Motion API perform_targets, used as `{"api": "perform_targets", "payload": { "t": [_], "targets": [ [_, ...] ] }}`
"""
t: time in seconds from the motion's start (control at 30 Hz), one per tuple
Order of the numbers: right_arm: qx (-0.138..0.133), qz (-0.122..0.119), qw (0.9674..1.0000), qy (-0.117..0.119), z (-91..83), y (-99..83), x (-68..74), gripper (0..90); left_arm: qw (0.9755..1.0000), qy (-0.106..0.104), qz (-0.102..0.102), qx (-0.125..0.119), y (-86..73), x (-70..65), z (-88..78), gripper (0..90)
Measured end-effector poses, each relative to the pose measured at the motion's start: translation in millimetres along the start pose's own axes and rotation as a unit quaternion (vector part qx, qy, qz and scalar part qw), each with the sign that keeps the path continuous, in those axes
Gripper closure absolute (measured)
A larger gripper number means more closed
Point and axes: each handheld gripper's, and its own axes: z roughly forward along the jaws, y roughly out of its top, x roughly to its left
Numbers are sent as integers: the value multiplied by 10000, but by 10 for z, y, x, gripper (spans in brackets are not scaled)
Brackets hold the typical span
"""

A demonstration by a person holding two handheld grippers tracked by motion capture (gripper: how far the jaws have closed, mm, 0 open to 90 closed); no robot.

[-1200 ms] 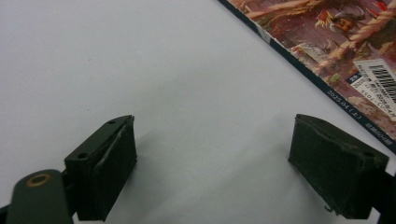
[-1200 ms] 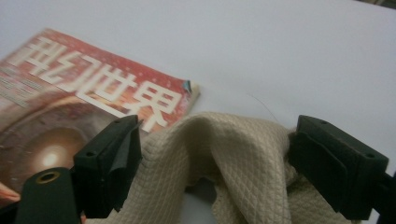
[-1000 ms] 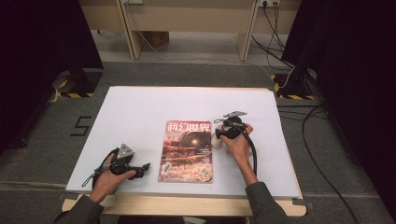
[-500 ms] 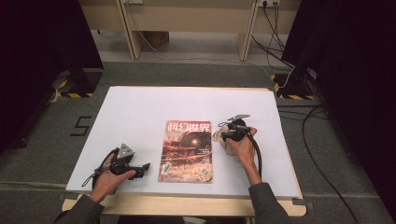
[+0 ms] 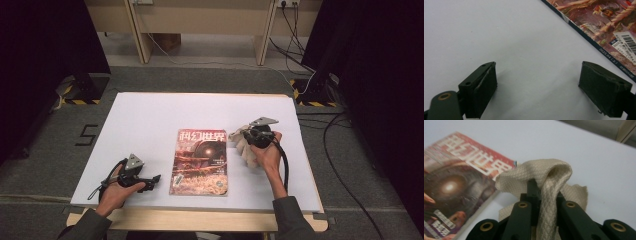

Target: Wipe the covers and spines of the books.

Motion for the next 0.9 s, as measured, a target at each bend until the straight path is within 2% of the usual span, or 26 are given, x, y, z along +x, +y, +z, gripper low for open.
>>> {"api": "perform_targets", "payload": {
  "t": [0.03, 0.1, 0.17, 0.2, 0.27, 0.3, 0.37, 0.5, 0.73, 0.77, 0.8, 0.9],
  "targets": [
    [0, 0, 10000, 0, 0, 0, 0, 837, 10000, 0, 0, 0, 0, 0, 0, 137],
    [-293, 16, 9995, 90, -143, 98, 22, 837, 10000, 2, -7, 6, 1, 0, 0, 136],
    [-379, 10, 9992, 129, -186, 131, 40, 837, 10000, -4, -6, 9, 1, 2, -1, 136],
    [-507, -43, 9984, 251, -262, 195, 79, 837, 10000, -1, 5, 15, 1, 2, -2, 137],
    [-602, -48, 9977, 314, -289, 222, 108, 837, 10000, 0, 5, 15, 1, 2, -2, 137],
    [-674, -96, 9966, 469, -324, 270, 191, 837, 10000, 0, 2, 19, 2, 3, -1, 136],
    [-679, -157, 9961, 536, -329, 289, 242, 837, 10000, -2, 2, 18, 1, 3, -2, 136],
    [-733, -310, 9924, 933, -280, 346, 470, 836, 10000, -2, 2, 18, 2, 3, -2, 136],
    [-451, -723, 9857, 1451, -74, 350, 918, 835, 10000, -9, -7, 17, 1, 6, -3, 136],
    [-324, -809, 9839, 1559, -2, 327, 1028, 835, 10000, -7, -4, 16, 1, 5, -3, 136],
    [-324, -809, 9839, 1559, -2, 327, 1028, 835, 10000, -6, -2, 17, 0, 4, -3, 136],
    [-100, -1003, 9813, 1638, 128, 270, 1158, 835, 10000, -9, -4, 19, 1, 5, -2, 135]
  ]
}}
